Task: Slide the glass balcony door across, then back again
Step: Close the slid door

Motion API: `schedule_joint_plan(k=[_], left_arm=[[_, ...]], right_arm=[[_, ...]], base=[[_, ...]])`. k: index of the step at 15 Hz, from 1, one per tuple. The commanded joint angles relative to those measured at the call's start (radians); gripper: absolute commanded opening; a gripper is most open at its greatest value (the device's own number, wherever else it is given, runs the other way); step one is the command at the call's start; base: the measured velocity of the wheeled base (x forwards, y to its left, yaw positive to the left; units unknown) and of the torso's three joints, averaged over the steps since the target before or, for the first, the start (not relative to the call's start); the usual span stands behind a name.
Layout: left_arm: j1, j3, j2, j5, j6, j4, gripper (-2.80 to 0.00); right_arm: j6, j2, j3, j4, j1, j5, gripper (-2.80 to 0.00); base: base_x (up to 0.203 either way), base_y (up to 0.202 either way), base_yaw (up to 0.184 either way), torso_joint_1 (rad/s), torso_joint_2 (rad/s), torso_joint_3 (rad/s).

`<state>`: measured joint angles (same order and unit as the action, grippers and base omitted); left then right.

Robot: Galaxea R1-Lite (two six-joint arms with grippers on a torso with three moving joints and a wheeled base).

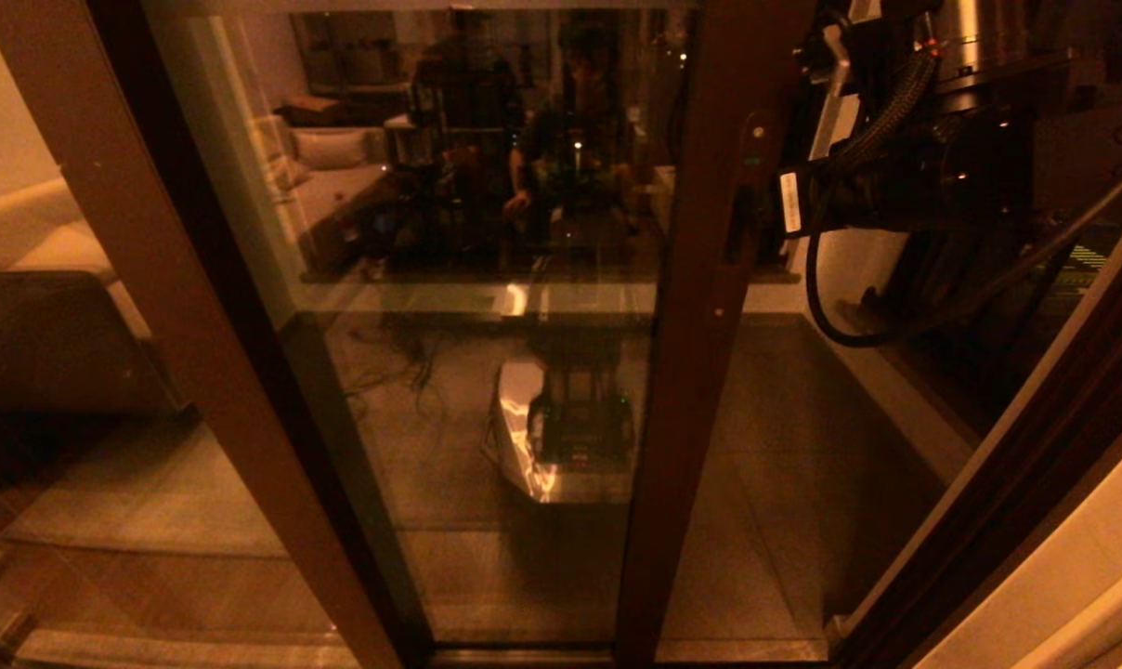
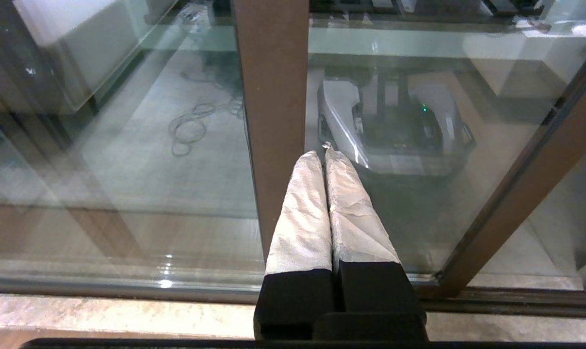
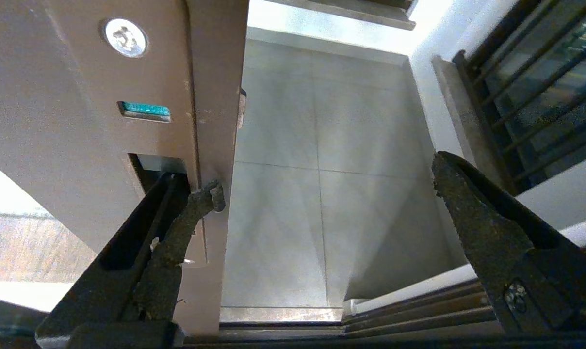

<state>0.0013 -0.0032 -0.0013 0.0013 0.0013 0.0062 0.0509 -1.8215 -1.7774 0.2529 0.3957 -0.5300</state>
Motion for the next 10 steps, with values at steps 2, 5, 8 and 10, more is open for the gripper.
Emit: schedule_joint_plan(k=[2, 5, 8, 10], left_arm=[[0.000, 0.000, -0.002, 0.000, 0.000, 0.000, -2.80], [0.000, 0.000, -0.002, 0.000, 0.000, 0.000, -2.80], [0.000, 0.000, -0.002, 0.000, 0.000, 0.000, -2.80], [0.000, 0.000, -0.001, 0.000, 0.000, 0.000, -2.80]], right_arm=[[0.000, 0.058, 0.093, -0.041, -0.009, -0.003, 0.00], [0.000, 0.094, 0.186, -0.117, -0.010, -0.004, 0.00], [0.001, 0.120, 0.251, -0.168, -0.011, -0.003, 0.00], [0.001, 0.128, 0.253, -0.170, -0.027, -0.002, 0.00]], base=[[0.000, 0.000, 0.000, 0.000, 0.00, 0.000], [0.000, 0.000, 0.000, 0.000, 0.00, 0.000], [0.000, 0.000, 0.000, 0.000, 0.00, 0.000], [0.000, 0.000, 0.000, 0.000, 0.00, 0.000]])
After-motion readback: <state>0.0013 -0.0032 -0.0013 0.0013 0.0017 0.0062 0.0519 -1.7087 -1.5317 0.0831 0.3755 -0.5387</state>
